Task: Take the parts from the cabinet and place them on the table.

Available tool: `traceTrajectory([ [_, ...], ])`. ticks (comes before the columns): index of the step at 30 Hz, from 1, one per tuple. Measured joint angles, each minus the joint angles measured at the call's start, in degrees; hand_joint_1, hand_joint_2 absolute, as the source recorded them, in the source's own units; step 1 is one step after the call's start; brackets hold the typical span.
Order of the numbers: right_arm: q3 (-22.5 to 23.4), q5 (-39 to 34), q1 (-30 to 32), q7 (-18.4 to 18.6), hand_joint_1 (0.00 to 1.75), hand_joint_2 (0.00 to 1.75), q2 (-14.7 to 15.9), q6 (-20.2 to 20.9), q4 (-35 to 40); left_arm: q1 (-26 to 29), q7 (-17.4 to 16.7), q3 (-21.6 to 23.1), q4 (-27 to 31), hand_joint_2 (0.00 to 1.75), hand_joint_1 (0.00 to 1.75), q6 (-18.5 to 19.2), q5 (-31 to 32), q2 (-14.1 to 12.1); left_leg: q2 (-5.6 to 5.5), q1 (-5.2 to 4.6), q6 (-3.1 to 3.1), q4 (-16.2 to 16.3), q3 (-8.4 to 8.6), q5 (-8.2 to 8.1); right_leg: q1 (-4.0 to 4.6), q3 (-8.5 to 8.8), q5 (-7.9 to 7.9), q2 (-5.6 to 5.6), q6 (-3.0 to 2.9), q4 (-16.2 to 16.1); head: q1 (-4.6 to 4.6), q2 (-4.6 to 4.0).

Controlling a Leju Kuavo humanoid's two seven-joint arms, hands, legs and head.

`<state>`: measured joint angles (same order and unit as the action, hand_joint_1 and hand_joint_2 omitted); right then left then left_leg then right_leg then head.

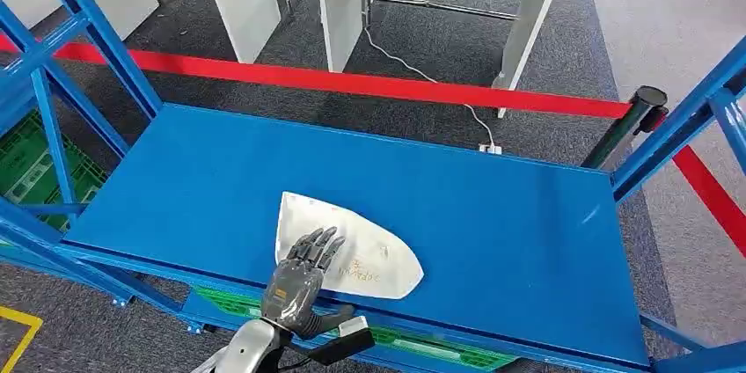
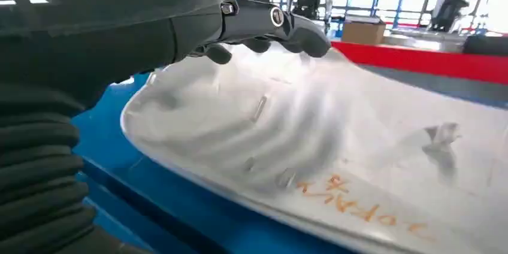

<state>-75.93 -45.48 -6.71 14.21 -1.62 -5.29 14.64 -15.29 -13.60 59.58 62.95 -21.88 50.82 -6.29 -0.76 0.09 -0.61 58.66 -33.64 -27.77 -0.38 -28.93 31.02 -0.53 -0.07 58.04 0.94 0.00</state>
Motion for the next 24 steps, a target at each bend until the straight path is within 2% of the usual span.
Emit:
traceTrajectory([
  [24, 0.0, 0.2, 0.0, 0.0, 0.00, 0.00, -0.1, 0.1, 0.0, -1.1, -0.6, -0.1, -0.2, 1.75, 0.00, -0.3, -1.4, 1.0, 0.00, 0.00, 0.01, 0.0, 0.06, 0.01, 0.00, 0.07, 0.00, 0.02, 0.00, 0.0, 0.00, 0.00],
])
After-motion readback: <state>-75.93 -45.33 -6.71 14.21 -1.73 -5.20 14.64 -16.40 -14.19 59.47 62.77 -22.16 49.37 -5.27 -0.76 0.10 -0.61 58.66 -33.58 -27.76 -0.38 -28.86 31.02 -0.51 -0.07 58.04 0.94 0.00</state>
